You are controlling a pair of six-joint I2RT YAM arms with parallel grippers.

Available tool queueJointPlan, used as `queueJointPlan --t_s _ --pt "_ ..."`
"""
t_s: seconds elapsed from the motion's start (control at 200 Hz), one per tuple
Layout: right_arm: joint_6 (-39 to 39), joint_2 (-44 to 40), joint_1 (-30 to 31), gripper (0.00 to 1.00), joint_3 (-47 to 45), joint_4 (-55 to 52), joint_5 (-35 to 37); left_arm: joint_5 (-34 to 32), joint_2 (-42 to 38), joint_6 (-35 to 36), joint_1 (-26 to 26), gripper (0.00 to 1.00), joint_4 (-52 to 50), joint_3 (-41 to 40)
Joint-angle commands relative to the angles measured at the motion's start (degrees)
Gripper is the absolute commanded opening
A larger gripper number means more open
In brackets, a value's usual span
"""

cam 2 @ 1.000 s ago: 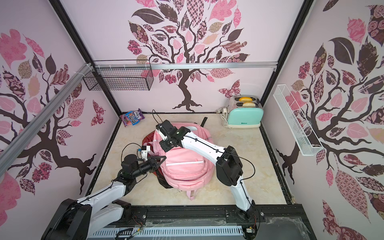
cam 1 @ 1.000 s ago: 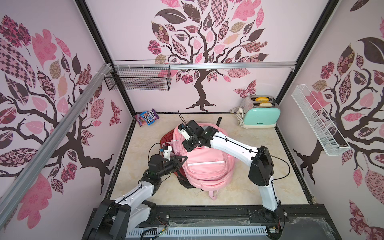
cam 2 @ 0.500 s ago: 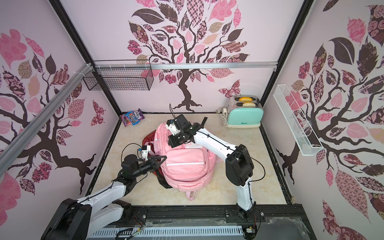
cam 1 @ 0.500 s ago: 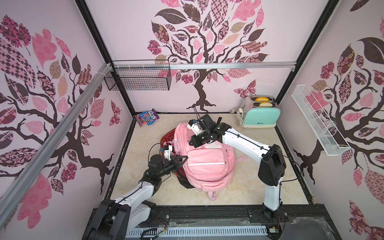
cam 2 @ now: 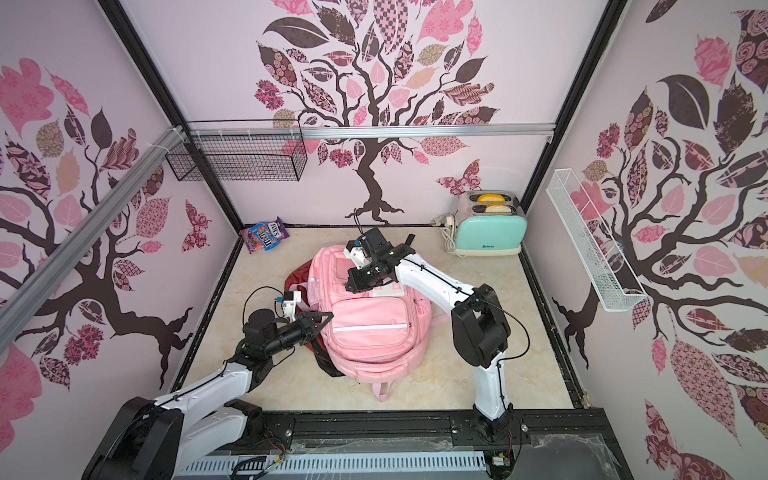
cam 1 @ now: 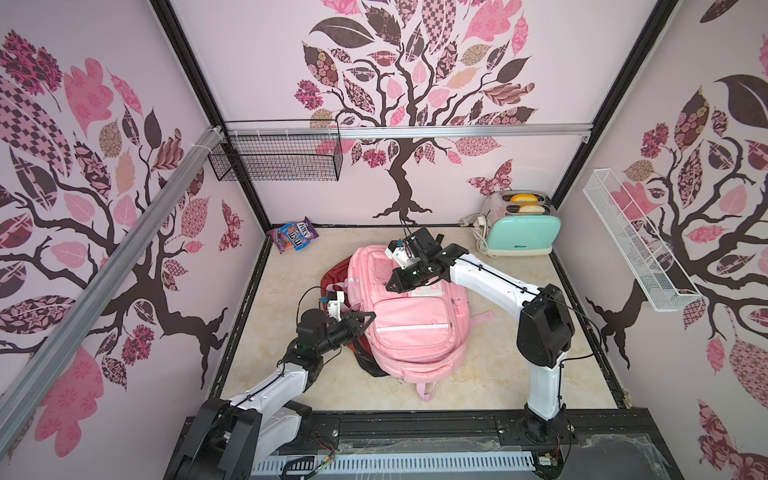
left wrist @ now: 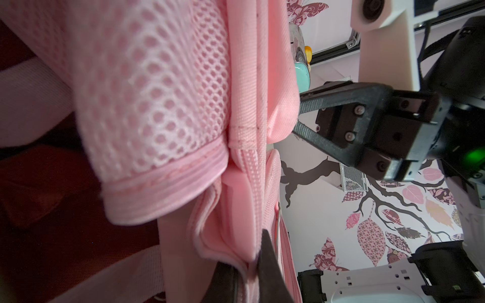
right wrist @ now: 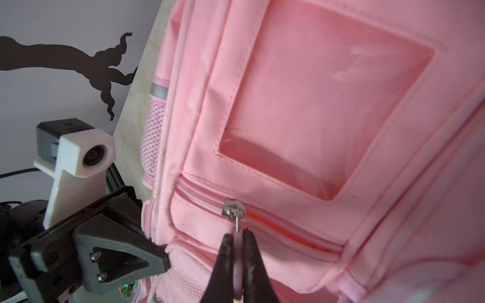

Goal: Zip up the backpack
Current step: Zip the zipper on the backpack, then adjust the backpack on the backpack.

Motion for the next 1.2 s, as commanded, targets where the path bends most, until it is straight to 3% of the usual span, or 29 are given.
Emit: queueJointPlan --t_s 0.0,0.21,0.555,0.69,0.8,0.91,0.995,1.02,1.065,1.195 --pt "-0.4 1.8 -2.1 0.0 0.4 -4.9 5.9 0.5 -1.2 1.0 0.2 0.0 6.7 0.3" --pt "-0.3 3.0 -4.1 0.0 0.2 -9.2 11.0 0.2 -1.7 1.0 0.3 0.0 6.6 0.1" --pt "2.6 3.3 -5.7 0.0 3.5 -12.4 26.3 -0.1 -2.8 1.1 0.8 0.0 5.5 0.2" --pt "2.3 0.9 -5.6 0.0 4.9 -9.5 22.9 -0.5 -3.0 1.6 0.7 0.0 3.7 0.6" --pt "2.1 -4.9 -5.6 0.22 1.2 -1.7 14.1 -1.3 -3.4 2.5 0.8 0.0 1.1 1.5" --pt "4.1 -12.9 -6.1 0.37 -5.2 6.3 10.7 -2.3 -3.4 3.3 0.8 0.0 -2.2 2.7" --pt "6.5 -19.3 -7.6 0.47 -10.8 10.3 11.8 -2.7 -3.2 3.6 0.7 0.0 -3.9 3.5" --pt "7.1 -21.0 -8.2 0.59 -12.3 10.9 12.4 -2.7 -3.3 3.5 0.8 0.0 -4.4 3.7" --pt "8.2 -23.7 -9.2 0.69 -15.0 11.2 14.7 -2.8 -3.6 3.5 0.8 0.0 -5.0 4.1" --pt "10.4 -29.7 -12.7 0.76 -22.3 10.1 19.8 -4.8 -5.7 4.1 0.7 0.0 -9.2 5.3"
